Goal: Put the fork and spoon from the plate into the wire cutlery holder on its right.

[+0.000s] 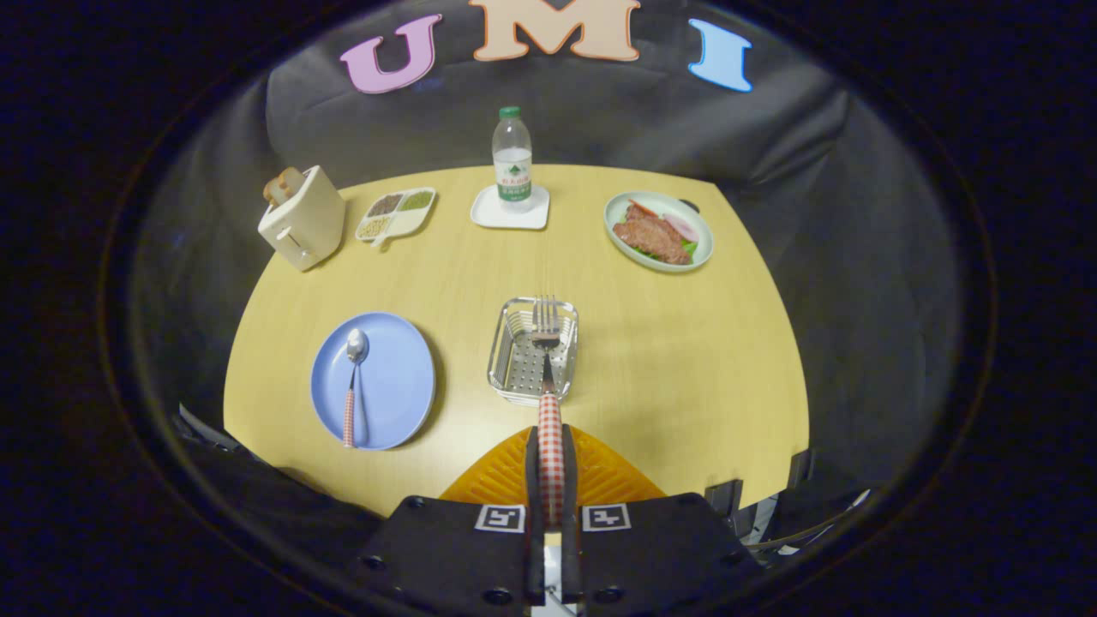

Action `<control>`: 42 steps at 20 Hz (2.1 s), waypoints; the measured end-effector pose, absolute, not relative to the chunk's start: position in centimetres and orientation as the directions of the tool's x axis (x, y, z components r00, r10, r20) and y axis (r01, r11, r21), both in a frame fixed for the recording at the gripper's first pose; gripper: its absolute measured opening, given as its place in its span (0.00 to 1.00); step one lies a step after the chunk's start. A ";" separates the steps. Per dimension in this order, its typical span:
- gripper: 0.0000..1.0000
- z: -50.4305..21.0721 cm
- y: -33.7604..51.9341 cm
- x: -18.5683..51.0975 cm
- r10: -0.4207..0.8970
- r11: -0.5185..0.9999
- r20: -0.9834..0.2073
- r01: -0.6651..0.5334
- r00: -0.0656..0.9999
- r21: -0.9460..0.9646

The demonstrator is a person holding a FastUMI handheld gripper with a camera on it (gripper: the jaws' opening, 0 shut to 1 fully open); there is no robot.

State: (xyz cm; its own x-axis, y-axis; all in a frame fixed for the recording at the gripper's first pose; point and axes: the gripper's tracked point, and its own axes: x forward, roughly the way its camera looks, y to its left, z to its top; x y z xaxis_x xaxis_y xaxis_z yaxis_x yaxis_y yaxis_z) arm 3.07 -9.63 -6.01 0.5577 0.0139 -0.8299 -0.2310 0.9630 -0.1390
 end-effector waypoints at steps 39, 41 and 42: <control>0.98 -0.6 3.7 5.9 0.293 0.934 -0.359 -0.346 0.886 -0.091; 0.98 -2.5 5.8 4.9 0.313 0.931 -0.348 -0.357 0.884 -0.069; 0.98 -3.8 6.9 4.4 0.324 0.930 -0.353 -0.363 0.878 -0.048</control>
